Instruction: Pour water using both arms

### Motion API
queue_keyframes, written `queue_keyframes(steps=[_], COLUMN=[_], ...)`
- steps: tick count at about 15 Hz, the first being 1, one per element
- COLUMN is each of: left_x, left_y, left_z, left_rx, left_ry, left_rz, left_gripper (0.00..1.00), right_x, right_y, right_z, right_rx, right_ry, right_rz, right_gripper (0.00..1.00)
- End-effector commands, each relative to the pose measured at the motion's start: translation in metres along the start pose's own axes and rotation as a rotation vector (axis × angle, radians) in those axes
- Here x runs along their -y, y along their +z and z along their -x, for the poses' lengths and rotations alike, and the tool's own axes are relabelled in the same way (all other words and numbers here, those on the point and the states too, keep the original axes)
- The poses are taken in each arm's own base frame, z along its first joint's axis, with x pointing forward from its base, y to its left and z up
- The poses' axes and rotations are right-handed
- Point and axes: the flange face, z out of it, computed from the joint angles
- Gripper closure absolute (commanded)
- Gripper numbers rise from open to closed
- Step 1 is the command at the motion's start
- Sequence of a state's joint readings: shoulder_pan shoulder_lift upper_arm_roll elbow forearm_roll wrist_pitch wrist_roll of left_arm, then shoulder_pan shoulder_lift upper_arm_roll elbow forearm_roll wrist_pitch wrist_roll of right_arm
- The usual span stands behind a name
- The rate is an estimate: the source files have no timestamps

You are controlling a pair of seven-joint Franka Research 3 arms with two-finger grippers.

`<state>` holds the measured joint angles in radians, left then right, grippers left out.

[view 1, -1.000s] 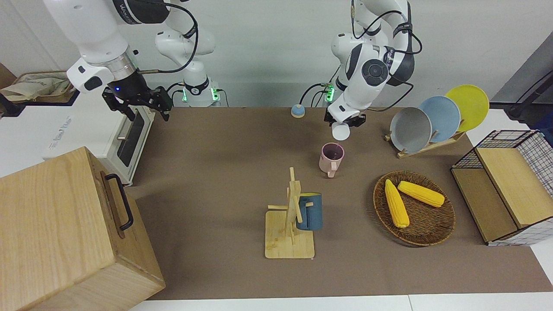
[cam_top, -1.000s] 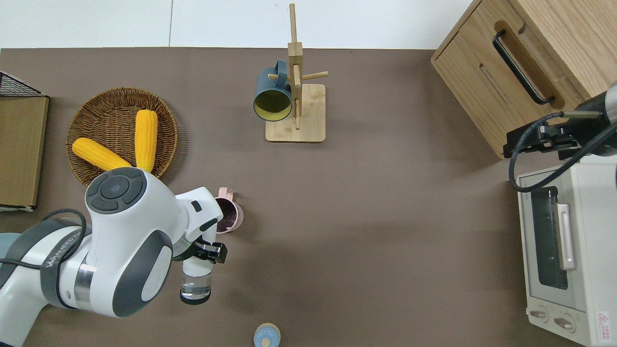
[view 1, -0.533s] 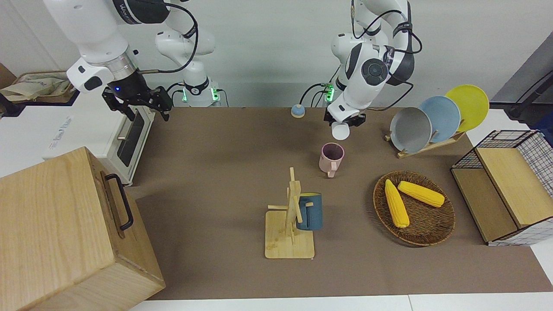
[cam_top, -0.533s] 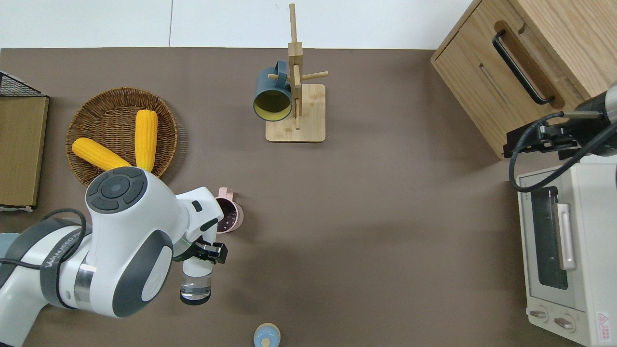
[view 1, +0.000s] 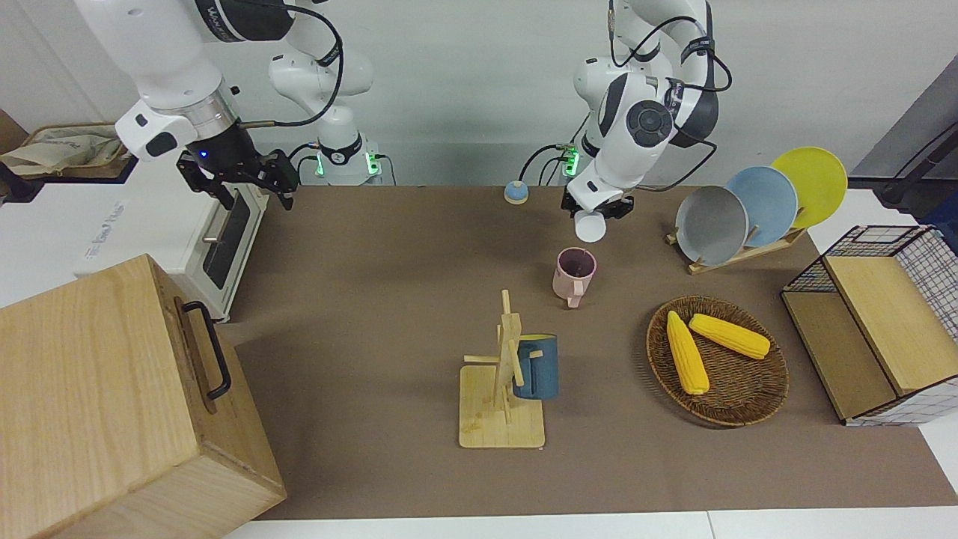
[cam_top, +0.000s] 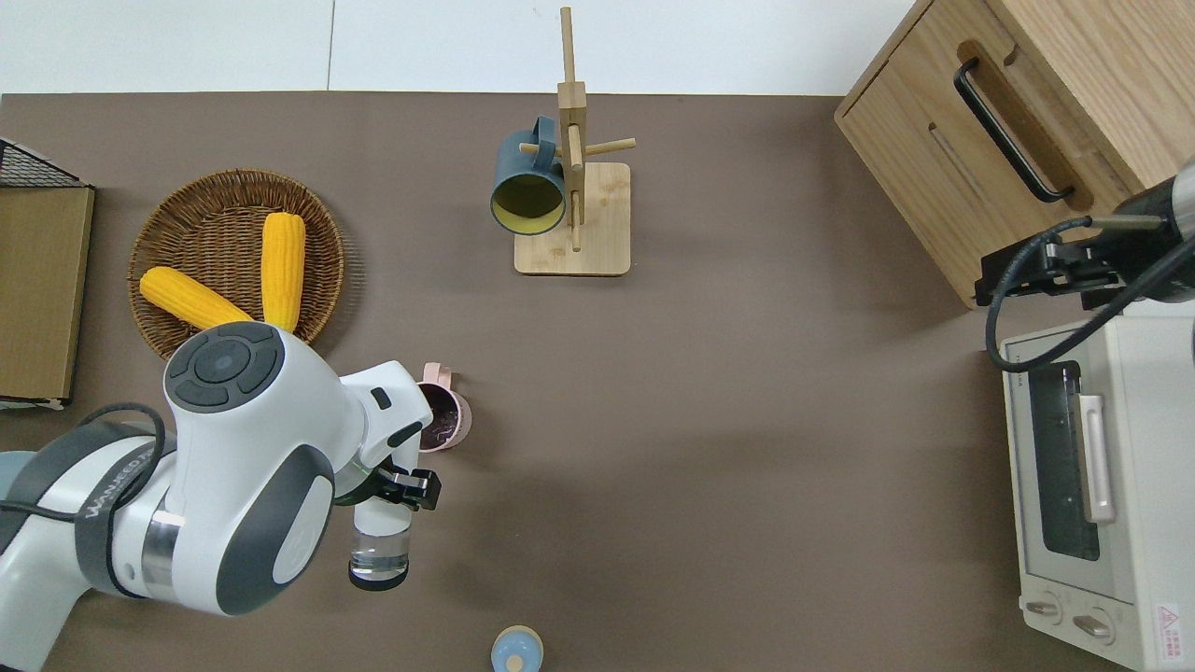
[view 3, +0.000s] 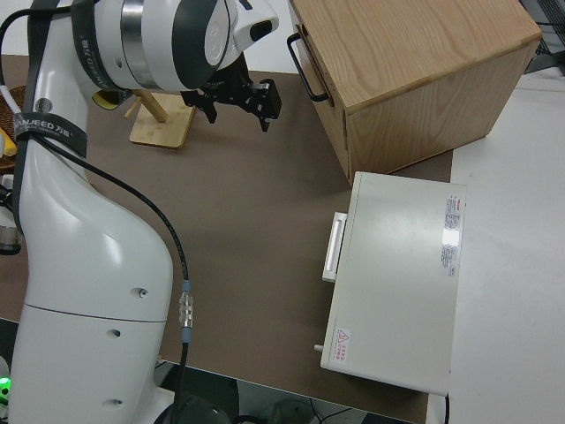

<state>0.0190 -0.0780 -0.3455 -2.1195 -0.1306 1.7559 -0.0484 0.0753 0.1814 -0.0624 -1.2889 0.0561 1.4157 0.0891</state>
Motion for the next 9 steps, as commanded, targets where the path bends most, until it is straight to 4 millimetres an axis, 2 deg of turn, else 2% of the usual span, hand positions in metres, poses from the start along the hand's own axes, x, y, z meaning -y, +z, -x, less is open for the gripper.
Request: queue_keyframes(steps=[1, 5, 7, 9], left_x=[0.001, 0.002, 0.0, 0.001], left_y=[-0.016, -0.018, -0.021, -0.016], left_z=[0.009, 0.02, 0.034, 0.044], left_rx=[-0.006, -0.056, -0.124, -0.213], left_ry=[-0.017, -0.019, -0.026, -0.032], left_rz=[-0.017, -0.026, -0.009, -0.01], left_gripper=[1.0, 1.0, 1.0, 1.0], right_x=[-0.002, -0.002, -0.002, -0.002], right_y=[-0.001, 0.0, -0.001, -0.001], right_z=[0.006, 0.006, 0.006, 0.006], right_rx=[0.001, 0.003, 0.001, 0.001], right_ry=[-0.016, -0.016, -0.016, -0.016], right_rz=[-0.012, -0.012, -0.012, -0.012], right_gripper=[0.007, 0.007, 0.007, 0.009])
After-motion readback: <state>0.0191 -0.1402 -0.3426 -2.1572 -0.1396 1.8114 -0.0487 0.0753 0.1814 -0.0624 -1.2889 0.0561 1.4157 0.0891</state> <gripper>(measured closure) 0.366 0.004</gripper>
